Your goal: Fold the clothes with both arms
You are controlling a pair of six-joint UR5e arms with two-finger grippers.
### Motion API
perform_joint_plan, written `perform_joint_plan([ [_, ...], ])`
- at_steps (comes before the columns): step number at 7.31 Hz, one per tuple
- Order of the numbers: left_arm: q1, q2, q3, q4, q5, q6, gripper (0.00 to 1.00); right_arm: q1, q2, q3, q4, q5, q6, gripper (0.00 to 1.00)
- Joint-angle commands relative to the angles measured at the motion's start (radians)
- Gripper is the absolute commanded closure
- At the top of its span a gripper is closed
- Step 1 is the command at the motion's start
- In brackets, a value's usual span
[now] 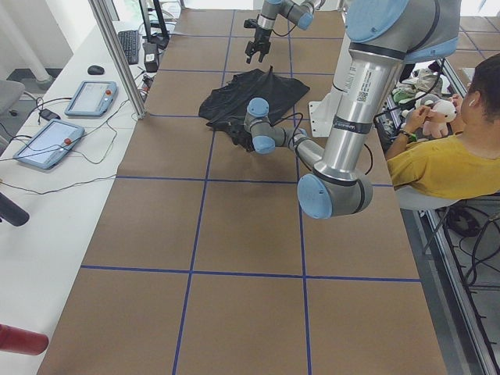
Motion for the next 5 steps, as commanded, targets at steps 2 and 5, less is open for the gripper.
perform_joint_plan([
  [2,0.0,0.004,0.002,0.0,0.019,0.0,1.0,0.016,-0.003,0.004,-0.001,0.006,0.001,0.0],
  [5,-0.011,-0.004,-0.022,0.0,0.019,0.0,1.0,0.037,-0.006,0.004,-0.004,0.032,0.001,0.0],
])
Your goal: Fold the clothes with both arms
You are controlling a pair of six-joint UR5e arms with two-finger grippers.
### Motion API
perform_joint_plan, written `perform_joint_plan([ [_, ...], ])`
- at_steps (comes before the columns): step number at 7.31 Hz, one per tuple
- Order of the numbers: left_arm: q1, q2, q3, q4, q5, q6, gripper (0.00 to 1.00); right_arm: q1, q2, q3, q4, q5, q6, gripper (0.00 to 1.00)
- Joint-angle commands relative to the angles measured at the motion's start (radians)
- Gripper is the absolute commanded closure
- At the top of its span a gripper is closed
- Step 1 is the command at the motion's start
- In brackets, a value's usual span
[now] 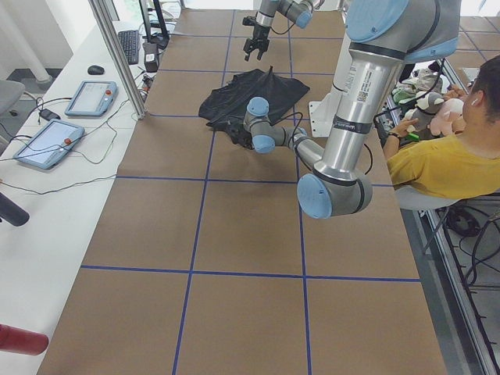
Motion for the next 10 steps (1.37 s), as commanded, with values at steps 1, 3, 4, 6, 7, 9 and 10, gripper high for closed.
perform_joint_plan([
  [1,-0.02,-0.002,-0.019,0.0,0.0,0.014,1.0,0.011,0.0,0.0,-0.005,0.006,-0.002,0.0],
  [3,-0.081,-0.007,-0.002,-0.002,0.0,0.186,1.0,0.026,0.0,0.0,-0.013,0.008,-0.002,0.0],
  [4,-0.144,-0.051,0.057,-0.006,-0.004,0.263,1.0,0.029,0.003,0.0,-0.018,0.011,-0.002,0.0],
  [6,-0.268,-0.217,0.264,-0.014,-0.006,0.4,1.0,0.044,0.005,0.0,-0.018,0.032,-0.005,0.0],
  [7,-0.314,-0.32,0.389,-0.026,-0.006,0.447,1.0,0.063,0.005,0.0,-0.018,0.052,-0.006,0.0],
  [9,-0.347,-0.452,0.641,-0.2,-0.004,0.501,1.0,0.071,0.005,-0.001,-0.018,0.058,-0.006,0.0],
  [10,-0.35,-0.543,0.79,-0.277,0.005,0.502,1.0,0.072,0.005,-0.001,-0.018,0.058,-0.006,0.0],
])
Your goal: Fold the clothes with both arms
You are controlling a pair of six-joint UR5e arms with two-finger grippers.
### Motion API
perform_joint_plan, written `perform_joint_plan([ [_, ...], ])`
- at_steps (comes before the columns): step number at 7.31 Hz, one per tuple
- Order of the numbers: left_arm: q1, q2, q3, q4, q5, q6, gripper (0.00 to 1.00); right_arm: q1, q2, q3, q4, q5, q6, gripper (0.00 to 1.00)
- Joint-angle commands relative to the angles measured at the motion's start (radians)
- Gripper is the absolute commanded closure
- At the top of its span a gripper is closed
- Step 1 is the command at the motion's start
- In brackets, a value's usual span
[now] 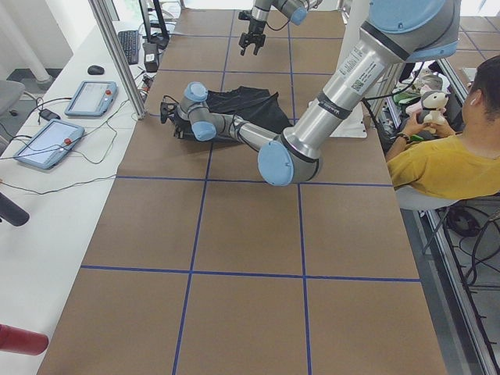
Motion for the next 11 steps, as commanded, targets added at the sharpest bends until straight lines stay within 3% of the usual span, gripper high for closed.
perform_joint_plan([
  [1,-0.01,-0.178,0.287,-0.124,0.043,0.019,1.0,0.003,0.0,-0.001,0.0,0.0,0.0,0.0],
  [3,-0.012,-0.239,0.447,-0.242,0.052,0.071,1.0,0.0,0.008,-0.004,0.002,0.0,0.0,0.0],
  [4,-0.015,-0.25,0.475,-0.262,0.063,0.093,1.0,0.0,0.027,-0.005,0.0,-0.001,0.001,0.0],
  [8,-0.055,-0.267,0.532,-0.285,0.074,0.123,0.44,-0.061,0.129,-0.054,-0.002,-0.041,0.003,0.0],
  [9,-0.078,-0.272,0.532,-0.287,0.068,0.126,0.14,-0.114,0.161,-0.059,0.008,-0.122,0.005,0.0],
  [10,-0.104,-0.272,0.517,-0.284,0.025,0.126,0.12,-0.201,0.175,-0.07,0.008,-0.206,-0.002,0.0],
  [11,-0.127,-0.263,0.465,-0.282,-0.056,0.128,0.12,-0.222,0.23,-0.106,-0.009,-0.221,-0.002,0.01],
])
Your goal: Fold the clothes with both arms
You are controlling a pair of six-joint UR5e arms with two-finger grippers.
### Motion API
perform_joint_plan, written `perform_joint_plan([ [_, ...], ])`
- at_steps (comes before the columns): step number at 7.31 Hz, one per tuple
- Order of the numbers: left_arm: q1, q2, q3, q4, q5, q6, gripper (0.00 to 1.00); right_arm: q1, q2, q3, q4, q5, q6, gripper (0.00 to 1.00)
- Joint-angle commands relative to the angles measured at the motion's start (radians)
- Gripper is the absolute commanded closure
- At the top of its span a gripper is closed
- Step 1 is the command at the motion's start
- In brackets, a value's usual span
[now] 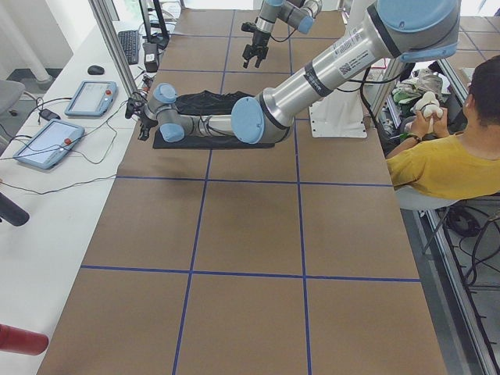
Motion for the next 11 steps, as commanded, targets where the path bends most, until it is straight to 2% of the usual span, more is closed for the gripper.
perform_joint_plan([
  [1,-0.031,0.099,-0.163,0.005,-0.123,0.001,0.12,-0.066,0.057,-0.071,-0.017,-0.035,-0.035,0.11],
  [2,-0.033,0.211,-0.312,0.021,-0.181,-0.001,0.12,-0.103,0.059,-0.087,-0.037,-0.032,-0.241,0.16],
  [3,-0.044,0.28,-0.418,0.059,-0.241,-0.009,0.12,-0.126,0.06,-0.09,-0.113,-0.029,-0.521,0.16],
  [4,-0.044,0.346,-0.477,0.066,-0.248,-0.009,0.11,-0.134,0.073,-0.105,-0.141,-0.03,-0.707,0.16],
  [5,-0.045,0.374,-0.503,0.064,-0.248,-0.012,0.11,-0.146,0.094,-0.169,-0.138,-0.032,-0.853,0.15],
  [6,-0.045,0.412,-0.531,0.061,-0.248,-0.01,0.11,-0.146,0.169,-0.256,-0.14,-0.03,-1.028,0.18],
  [7,-0.044,0.423,-0.536,0.06,-0.246,-0.012,0.11,-0.146,0.223,-0.318,-0.159,-0.03,-1.08,0.25],
  [8,-0.044,0.424,-0.534,0.061,-0.242,-0.013,0.11,-0.152,0.247,-0.354,-0.178,-0.03,-1.085,0.37],
  [9,-0.044,0.425,-0.534,0.063,-0.239,-0.013,0.11,-0.154,0.248,-0.358,-0.179,-0.03,-1.106,0.41],
  [11,-0.044,0.425,-0.532,0.063,-0.239,-0.013,0.11,-0.166,0.243,-0.365,-0.201,-0.036,-1.116,0.41],
])
